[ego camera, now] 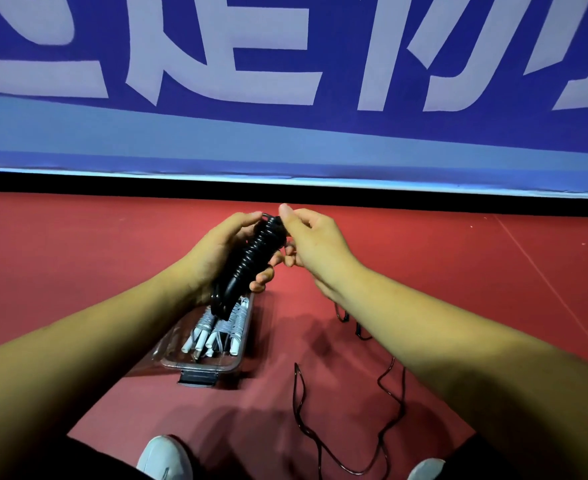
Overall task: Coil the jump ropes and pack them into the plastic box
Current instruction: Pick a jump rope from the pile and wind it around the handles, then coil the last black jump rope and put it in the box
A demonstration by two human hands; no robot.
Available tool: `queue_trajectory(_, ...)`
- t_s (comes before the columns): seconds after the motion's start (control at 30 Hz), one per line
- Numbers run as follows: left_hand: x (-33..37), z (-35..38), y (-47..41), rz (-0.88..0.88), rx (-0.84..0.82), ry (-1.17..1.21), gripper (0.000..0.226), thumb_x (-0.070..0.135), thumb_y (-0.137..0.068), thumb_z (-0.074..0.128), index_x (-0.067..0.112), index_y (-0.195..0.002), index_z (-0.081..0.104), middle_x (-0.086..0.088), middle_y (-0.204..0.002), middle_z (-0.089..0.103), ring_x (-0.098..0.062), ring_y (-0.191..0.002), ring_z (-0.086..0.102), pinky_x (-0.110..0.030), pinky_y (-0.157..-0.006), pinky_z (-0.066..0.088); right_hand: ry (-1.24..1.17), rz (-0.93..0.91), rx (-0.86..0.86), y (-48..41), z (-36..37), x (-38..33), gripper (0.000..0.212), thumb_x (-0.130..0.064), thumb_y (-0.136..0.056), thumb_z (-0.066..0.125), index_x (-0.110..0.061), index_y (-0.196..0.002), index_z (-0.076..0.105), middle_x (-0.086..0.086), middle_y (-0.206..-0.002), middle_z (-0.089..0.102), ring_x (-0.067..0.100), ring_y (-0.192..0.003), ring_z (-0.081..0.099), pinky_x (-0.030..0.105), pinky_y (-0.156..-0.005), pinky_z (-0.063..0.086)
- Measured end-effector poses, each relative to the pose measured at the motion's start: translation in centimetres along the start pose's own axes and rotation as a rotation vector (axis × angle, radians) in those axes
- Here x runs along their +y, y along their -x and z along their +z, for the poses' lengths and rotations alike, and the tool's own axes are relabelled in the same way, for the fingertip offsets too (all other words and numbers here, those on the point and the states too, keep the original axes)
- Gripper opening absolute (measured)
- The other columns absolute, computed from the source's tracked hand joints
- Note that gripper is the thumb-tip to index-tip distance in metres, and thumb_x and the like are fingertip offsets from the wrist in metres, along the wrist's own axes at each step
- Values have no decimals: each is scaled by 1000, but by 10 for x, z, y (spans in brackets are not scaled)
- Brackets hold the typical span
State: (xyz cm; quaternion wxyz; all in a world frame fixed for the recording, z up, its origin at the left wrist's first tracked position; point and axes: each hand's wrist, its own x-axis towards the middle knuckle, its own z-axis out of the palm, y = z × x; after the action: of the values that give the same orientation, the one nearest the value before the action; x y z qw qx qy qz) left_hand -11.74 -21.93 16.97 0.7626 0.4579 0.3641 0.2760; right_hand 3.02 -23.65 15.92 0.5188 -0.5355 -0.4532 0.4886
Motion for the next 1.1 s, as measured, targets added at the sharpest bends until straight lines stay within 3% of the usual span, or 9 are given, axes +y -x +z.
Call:
queue_trajectory(0.13, -24, -32, -9, -98, 75, 1, 34, 31, -88, 51, 1, -103, 57, -15, -80, 57, -26, -59, 54, -29, -49, 47, 35, 156, 87, -23, -12, 20, 31, -33, -100, 50, -9, -83, 60, 5, -73, 51, 13, -51, 43, 26, -45, 40)
queue_trajectory(0.3, -49, -77, -26, -244, 355, -439, 24, 10, -92, 61, -3, -108, 50, -22, -86, 57, -28, -62, 58, -37, -57, 51, 255, 327, 60, -50, -34, 70, 31, -33, -98, 50, -12, -77, 56, 3, -68, 49, 13, -49, 42, 23, -41, 39)
queue_trajectory(0.43, -84, -111, -46, -239, 587, -508, 45, 10, -80, 73, -3, -116, 50, -17, -77, 60, -21, -52, 59, -29, -46, 51, 431, 430, 73, -67, -48, 135, 30, -37, -96, 49, -13, -79, 55, 9, -69, 53, 19, -49, 48, 28, -48, 43)
queue_trajectory(0.53, -136, -153, -77, -295, 642, -521, 77, 30, -56, 83, 5, -121, 49, -22, -95, 68, -29, -70, 70, -44, -60, 61, 510, 496, 72, -70, -59, 194, 30, -34, -94, 52, -14, -72, 53, 11, -71, 53, 24, -51, 52, 35, -56, 46)
queue_trajectory(0.73, -170, -164, -103, -399, 712, -801, 57, 27, -80, 76, 12, -122, 40, -15, -108, 62, -34, -94, 66, -44, -82, 57, 895, 596, 30, -71, -100, 277, 44, -27, -91, 60, -12, -52, 46, 8, -50, 48, 35, -70, 64, 33, -67, 48)
queue_trajectory(0.8, -185, -171, -116, -414, 699, -845, 56, 28, -79, 75, 15, -120, 40, -18, -111, 63, -35, -95, 66, -45, -84, 57, 955, 623, 21, -76, -111, 299, 35, -26, -88, 65, -10, -59, 54, 15, -62, 59, 38, -90, 67, 33, -75, 48)
queue_trajectory(0.87, -203, -176, -134, -457, 685, -886, 53, 27, -82, 72, 13, -122, 40, -20, -116, 63, -38, -103, 63, -43, -89, 53, 1008, 633, -6, -84, -118, 321, 26, -24, -87, 67, 2, -88, 67, 24, -96, 68, 36, -108, 61, 34, -87, 47)
queue_trajectory(1.0, -218, -166, -157, -408, 800, -1059, 51, 21, -85, 61, 3, -128, 40, -27, -129, 47, -45, -122, 44, -51, -102, 39, 1089, 638, 75, -93, -127, 354, 55, -22, -85, 68, 1, -129, 45, 27, -132, 42, 41, -123, 43, 35, -101, 40)
queue_trajectory(1.1, -216, -151, -169, -128, 883, -1256, 45, 14, -81, 60, -1, -120, 46, -28, -123, 41, -44, -115, 39, -50, -99, 35, 1074, 753, 113, -97, -135, 371, 72, -36, -82, 73, -15, -139, 36, 23, -141, 28, 43, -128, 41, 39, -106, 38)
